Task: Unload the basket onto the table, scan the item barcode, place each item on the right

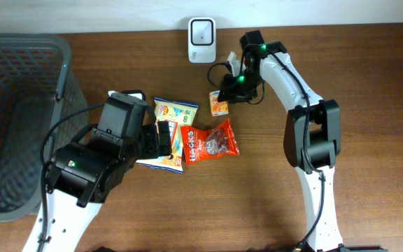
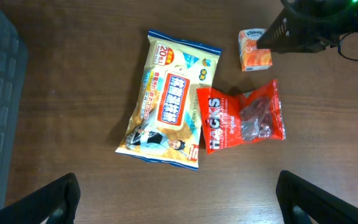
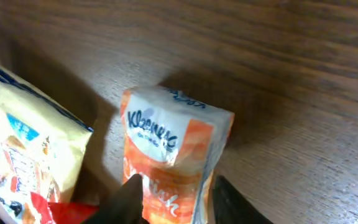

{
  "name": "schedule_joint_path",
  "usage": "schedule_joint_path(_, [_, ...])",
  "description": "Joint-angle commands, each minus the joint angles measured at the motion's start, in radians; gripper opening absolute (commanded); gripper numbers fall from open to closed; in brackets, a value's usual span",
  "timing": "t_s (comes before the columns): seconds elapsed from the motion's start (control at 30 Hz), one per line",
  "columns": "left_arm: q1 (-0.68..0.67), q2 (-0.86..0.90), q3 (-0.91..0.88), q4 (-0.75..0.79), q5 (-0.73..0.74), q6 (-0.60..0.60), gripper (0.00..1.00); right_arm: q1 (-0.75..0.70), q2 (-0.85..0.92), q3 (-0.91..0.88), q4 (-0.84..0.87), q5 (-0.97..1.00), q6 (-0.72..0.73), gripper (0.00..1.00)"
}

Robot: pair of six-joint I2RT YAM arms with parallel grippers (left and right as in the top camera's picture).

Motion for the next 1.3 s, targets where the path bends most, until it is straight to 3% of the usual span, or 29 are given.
schedule_joint_path(0.0, [0.002, -0.003, 0.002, 0.001, -0.004, -0.012, 0.99, 0.005, 0.026, -0.014, 0.0, 0.071, 0.008, 0.43])
schedule_joint_path(0.07, [0.002, -0.003, 0.002, 0.001, -0.004, -0.012, 0.99, 0.022, 0.026, -0.051, 0.024, 0.077, 0.008, 0.44])
schedule_joint_path(0.1, [0.002, -0.003, 0.002, 0.001, -0.005, -0.012, 0.99, 0.037, 0.026, -0.079, 0.048, 0.077, 0.008, 0.28])
schedule_joint_path(0.13, [0.002, -0.003, 0.002, 0.001, -0.004, -0.012, 0.99, 0.042, 0.026, -0.08, 0.044, 0.076, 0.024, 0.04])
schedule_joint_path(0.23, [0.002, -0.003, 0.002, 0.001, -0.005, -0.012, 0.99, 0.007, 0.022, -0.027, 0.04, -0.139, 0.08, 0.04])
schedule_joint_path(0.3, [0.002, -0.003, 0.002, 0.001, -0.004, -0.012, 0.99, -0.075, 0.02, 0.038, 0.048, -0.53, 0.076, 0.04])
schedule_joint_path(0.37, [0.002, -0.003, 0.002, 0.001, -0.004, -0.012, 0.99, -0.128, 0.02, 0.038, 0.01, -0.737, -0.058, 0.04])
schedule_joint_path(0.4, [0.002, -0.003, 0.002, 0.001, -0.004, -0.012, 0.99, -0.133, 0.02, 0.038, -0.039, -0.731, -0.138, 0.04])
schedule_joint_path(0.5, [0.002, -0.003, 0.002, 0.001, -0.004, -0.012, 0.99, -0.109, 0.019, 0.046, -0.056, -0.55, -0.136, 0.04])
schedule_joint_path(0.53, [0.002, -0.003, 0.002, 0.001, -0.005, -0.012, 0.99, -0.103, 0.019, 0.068, -0.046, -0.449, -0.065, 0.04])
schedule_joint_path(0.63, [0.002, -0.003, 0.002, 0.001, -0.004, -0.012, 0.99, -0.044, 0.019, 0.315, -0.039, 0.18, 0.066, 0.04])
schedule_joint_path(0.7, [0.002, -0.003, 0.002, 0.001, -0.004, -0.012, 0.99, 0.023, 0.019, 0.422, 0.097, 0.573, 0.061, 0.04])
schedule_joint_path(0.77, [0.002, -0.003, 0.002, 0.001, -0.004, -0.012, 0.99, 0.101, 0.024, 0.403, 0.306, 0.841, -0.12, 0.04])
schedule_joint_path(0.87, [0.002, -0.003, 0.002, 0.001, -0.005, -0.012, 0.99, 0.168, 0.026, 0.296, 0.642, 0.846, -0.469, 0.04])
schedule_joint_path(0.97, [0.002, -0.003, 0.002, 0.001, -0.005, -0.012, 0.99, 0.184, 0.028, 0.191, 0.814, 0.838, -0.479, 0.04])
schedule_joint_path(1.1, [0.002, -0.003, 0.002, 0.001, -0.004, -0.012, 0.99, 0.183, 0.008, 0.171, 0.798, 0.843, -0.391, 0.04])
schedule_joint_path(1.17, [0.002, -0.003, 0.002, 0.001, -0.005, -0.012, 0.99, 0.15, -0.05, 0.171, 0.76, 0.933, -0.267, 0.04])
schedule_joint_path(1.27, [0.002, -0.003, 0.002, 0.001, -0.004, -0.012, 0.99, -0.032, -0.163, 0.171, 0.504, 1.05, -0.214, 0.04])
